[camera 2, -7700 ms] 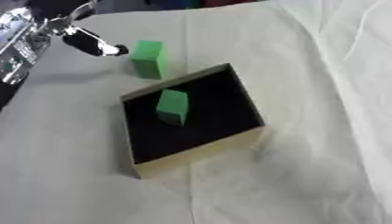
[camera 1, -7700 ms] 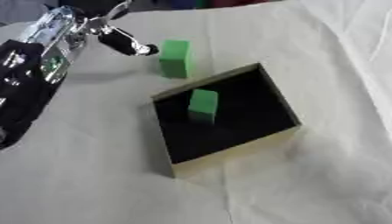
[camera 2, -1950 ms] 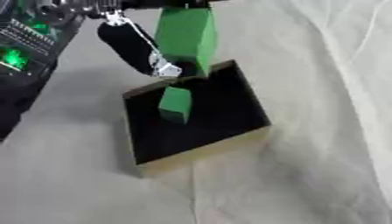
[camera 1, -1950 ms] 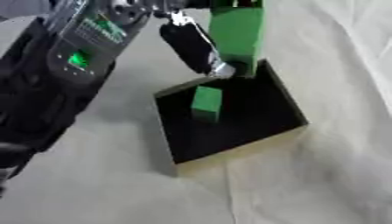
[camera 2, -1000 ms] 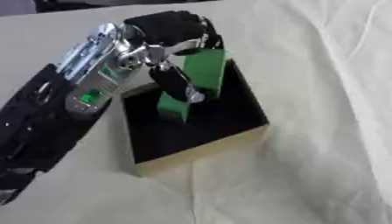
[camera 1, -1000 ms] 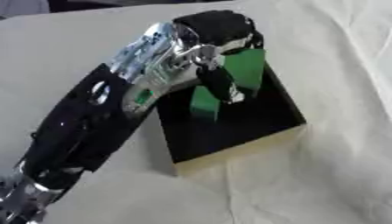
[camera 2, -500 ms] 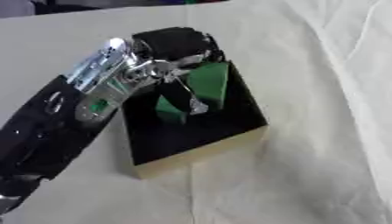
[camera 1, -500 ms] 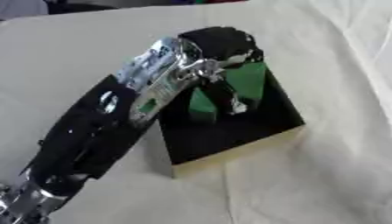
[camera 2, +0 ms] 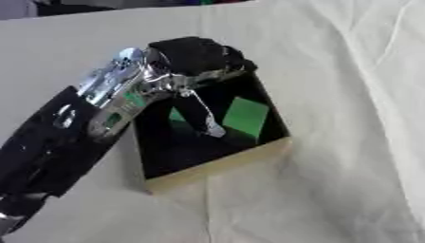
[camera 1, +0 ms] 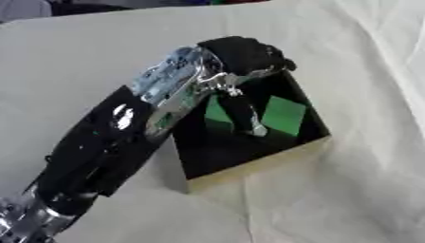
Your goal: Pick up objects on the table and place them in the box.
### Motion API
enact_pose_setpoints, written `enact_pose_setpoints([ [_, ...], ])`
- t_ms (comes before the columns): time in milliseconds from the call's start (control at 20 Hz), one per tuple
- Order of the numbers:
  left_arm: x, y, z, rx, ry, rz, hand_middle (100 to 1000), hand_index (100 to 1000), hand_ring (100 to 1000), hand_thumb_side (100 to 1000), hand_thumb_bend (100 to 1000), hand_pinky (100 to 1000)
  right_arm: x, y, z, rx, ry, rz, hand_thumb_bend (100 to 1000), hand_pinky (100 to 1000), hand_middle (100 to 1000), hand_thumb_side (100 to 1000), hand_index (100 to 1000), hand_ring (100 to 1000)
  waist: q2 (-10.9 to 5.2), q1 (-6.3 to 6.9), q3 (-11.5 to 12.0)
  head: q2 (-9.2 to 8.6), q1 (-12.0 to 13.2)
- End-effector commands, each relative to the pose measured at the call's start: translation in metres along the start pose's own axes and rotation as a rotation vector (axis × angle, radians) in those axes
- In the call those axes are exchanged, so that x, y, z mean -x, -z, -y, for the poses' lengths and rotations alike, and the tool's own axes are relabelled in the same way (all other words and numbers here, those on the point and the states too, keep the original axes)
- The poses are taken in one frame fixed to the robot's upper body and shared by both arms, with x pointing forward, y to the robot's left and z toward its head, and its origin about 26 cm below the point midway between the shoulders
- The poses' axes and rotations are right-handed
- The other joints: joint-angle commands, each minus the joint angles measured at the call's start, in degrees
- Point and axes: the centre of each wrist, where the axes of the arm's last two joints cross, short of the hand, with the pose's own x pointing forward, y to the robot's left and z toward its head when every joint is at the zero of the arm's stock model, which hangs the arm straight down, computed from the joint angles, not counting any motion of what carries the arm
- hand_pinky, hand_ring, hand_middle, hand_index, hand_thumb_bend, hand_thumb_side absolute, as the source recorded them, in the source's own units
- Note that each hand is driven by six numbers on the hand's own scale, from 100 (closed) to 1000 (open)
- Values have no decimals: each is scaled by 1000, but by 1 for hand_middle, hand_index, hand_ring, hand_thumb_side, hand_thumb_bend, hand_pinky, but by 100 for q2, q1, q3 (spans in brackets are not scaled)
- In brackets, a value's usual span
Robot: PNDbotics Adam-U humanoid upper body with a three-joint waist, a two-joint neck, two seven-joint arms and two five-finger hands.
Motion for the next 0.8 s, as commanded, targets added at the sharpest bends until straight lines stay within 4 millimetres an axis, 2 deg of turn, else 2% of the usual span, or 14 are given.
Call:
enact_pose_setpoints([
  [50, 4, -6, -11, -25, 24, -15, 819, 977, 819, 549, 591, 822, -6, 4, 5, 11, -10, 26, 100, 885, 617, 847, 935, 771, -130, -49, 1, -56, 16],
  [300, 3, -19, -23, -102, -5, -2, 796, 959, 793, 534, 502, 798, -5, 3, 5, 15, -12, 24, 100, 884, 618, 843, 935, 771, -161, -49, 13, -57, 9],
  [450, 2, -33, -34, -179, -31, 6, 782, 949, 774, 523, 398, 788, -5, 3, 6, 19, -12, 25, 100, 883, 618, 841, 935, 771, -182, -46, 27, -45, -19],
  [600, 7, -52, -45, -283, -67, 6, 772, 924, 757, 547, 320, 779, -5, 4, 7, 26, -12, 29, 100, 883, 618, 840, 935, 771, -203, -45, 46, -20, -82],
  [650, 8, -59, -47, -318, -79, 5, 772, 924, 757, 547, 320, 779, -5, 4, 7, 28, -12, 30, 100, 883, 618, 840, 935, 771, -205, -43, 48, -17, -95],
  [700, 8, -64, -49, -345, -90, 7, 767, 922, 742, 576, 220, 774, -6, 4, 7, 30, -12, 30, 100, 882, 620, 841, 935, 772, -210, -45, 57, -12, -119],
  [800, 11, -78, -51, -414, -134, -7, 763, 921, 732, 628, 206, 772, -5, 4, 8, 40, -15, 32, 100, 882, 623, 843, 937, 774, -231, -59, 126, 9, -236],
])
